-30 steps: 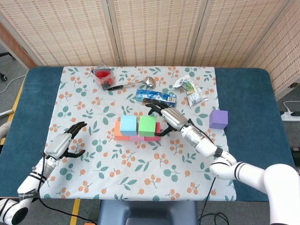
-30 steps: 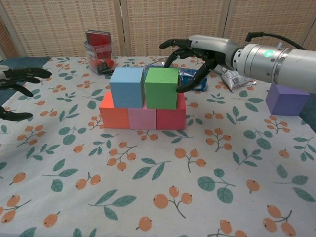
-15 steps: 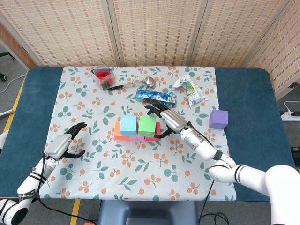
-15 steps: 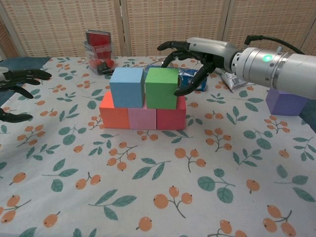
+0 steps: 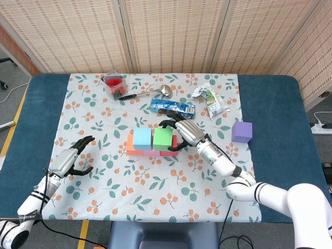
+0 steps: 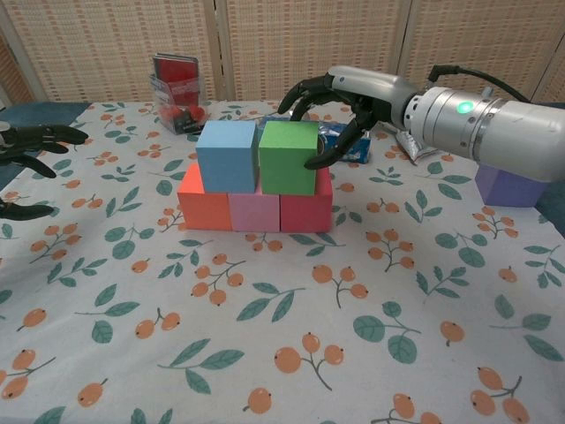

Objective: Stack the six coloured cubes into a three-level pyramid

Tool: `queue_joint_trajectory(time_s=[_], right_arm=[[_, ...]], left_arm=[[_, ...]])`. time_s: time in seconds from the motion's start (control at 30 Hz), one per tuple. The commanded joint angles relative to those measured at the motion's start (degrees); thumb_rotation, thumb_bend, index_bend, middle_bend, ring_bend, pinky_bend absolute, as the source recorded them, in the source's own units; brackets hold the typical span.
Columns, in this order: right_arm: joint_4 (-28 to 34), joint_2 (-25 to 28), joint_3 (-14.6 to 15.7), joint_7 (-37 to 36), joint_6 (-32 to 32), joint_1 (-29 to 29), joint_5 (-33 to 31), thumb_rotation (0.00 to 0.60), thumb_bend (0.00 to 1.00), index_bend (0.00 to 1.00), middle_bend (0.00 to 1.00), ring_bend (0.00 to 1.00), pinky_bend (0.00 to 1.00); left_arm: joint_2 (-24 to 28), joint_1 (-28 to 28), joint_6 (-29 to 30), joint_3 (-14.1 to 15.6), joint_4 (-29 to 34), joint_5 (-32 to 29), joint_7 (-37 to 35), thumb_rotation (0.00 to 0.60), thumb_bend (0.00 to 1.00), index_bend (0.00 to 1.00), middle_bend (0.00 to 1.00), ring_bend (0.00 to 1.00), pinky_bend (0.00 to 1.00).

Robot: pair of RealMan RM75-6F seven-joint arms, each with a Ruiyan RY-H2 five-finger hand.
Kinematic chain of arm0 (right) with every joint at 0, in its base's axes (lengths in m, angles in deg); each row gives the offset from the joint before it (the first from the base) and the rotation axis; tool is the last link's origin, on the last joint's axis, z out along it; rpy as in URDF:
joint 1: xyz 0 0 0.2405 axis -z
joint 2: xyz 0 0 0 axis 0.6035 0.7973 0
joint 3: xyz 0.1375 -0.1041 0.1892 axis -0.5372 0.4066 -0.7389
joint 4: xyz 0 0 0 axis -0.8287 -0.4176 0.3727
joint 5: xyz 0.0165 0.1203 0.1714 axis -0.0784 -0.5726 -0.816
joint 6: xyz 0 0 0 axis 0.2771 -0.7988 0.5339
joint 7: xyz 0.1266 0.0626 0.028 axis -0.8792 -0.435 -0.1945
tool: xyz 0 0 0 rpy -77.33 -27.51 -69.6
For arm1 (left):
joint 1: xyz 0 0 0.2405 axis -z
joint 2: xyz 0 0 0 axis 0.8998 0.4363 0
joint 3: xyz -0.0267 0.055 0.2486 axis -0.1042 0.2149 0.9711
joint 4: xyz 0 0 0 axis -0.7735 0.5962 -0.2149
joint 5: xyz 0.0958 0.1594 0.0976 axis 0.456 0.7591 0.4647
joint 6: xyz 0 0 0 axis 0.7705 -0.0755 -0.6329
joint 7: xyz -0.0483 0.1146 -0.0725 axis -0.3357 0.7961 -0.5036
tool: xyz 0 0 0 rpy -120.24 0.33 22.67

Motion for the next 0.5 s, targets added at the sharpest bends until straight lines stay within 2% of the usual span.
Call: queue_joint_trajectory(time_s=[0.03,0.5], right_arm=[[-0.19,0.01,0.1,-0.21,-0.22,0.0,0.36,0.6,0.01,0.29,0.34,0.1,0.05],[-1.61,0.95,0.95,-5.36,-0.43,-1.11,3.5,0.6,0.01,0.29,0.34,0.1,0.05]], left_arm=[[0.06,0.05,-0.09,0.05,-0.13,0.07,-0.19,0.6,0.31,0.01,0.0,0.0,0.19],[0.03,0.54,-0.79,0.08,-0.45,0.1,-0.8,0.6,0.31,0.0,0.0,0.0,0.19]])
